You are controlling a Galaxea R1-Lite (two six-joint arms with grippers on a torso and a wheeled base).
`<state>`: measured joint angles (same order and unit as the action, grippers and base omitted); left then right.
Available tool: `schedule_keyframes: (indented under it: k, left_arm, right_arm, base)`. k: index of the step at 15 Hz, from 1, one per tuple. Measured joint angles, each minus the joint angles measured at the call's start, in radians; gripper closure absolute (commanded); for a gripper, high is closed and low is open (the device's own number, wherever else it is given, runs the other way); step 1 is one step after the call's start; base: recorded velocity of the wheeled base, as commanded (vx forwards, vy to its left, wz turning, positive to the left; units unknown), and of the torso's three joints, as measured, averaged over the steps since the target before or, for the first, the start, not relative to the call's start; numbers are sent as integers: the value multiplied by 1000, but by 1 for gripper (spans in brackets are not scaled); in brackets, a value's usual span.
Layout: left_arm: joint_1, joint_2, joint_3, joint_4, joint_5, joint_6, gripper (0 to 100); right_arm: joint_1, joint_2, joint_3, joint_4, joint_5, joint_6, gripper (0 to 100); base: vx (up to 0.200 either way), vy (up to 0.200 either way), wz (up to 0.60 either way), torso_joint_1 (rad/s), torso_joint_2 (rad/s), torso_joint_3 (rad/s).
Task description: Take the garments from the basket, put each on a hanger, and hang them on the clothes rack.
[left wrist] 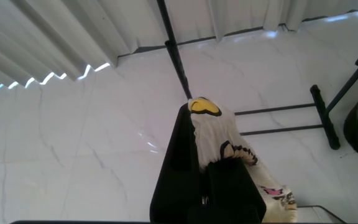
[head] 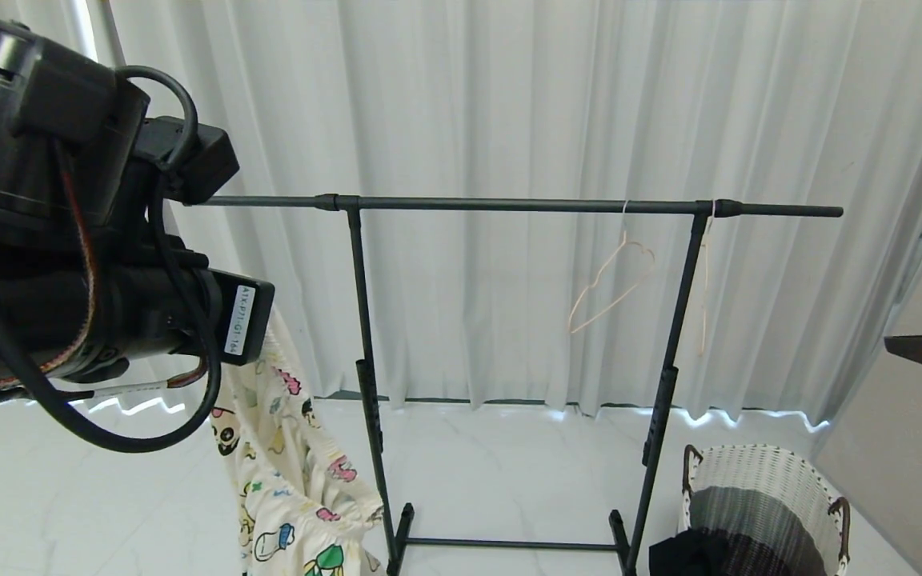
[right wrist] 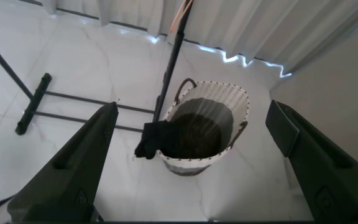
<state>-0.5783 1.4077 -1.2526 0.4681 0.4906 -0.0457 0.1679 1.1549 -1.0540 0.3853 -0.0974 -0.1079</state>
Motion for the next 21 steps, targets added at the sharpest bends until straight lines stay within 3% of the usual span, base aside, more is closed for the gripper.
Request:
schedule_keyframes:
  k: [4, 14, 21]
  left_arm:
    - [0, -5, 5, -1, 0, -1, 100]
    - [-6, -44, 43, -2, -13, -8, 100]
    - [-11, -73, 79, -3, -12, -8, 100]
  right_arm:
    - [-10, 7, 2, -1, 2, 1, 0]
    - [-32, 58, 91, -147, 3, 4, 0]
    - [-54, 190, 126, -279, 3, 133, 0]
  base:
    - [0, 0, 0, 181, -383, -205]
    - [200, 0, 0, 15, -21, -10]
    - [200, 0, 0, 3, 4, -1]
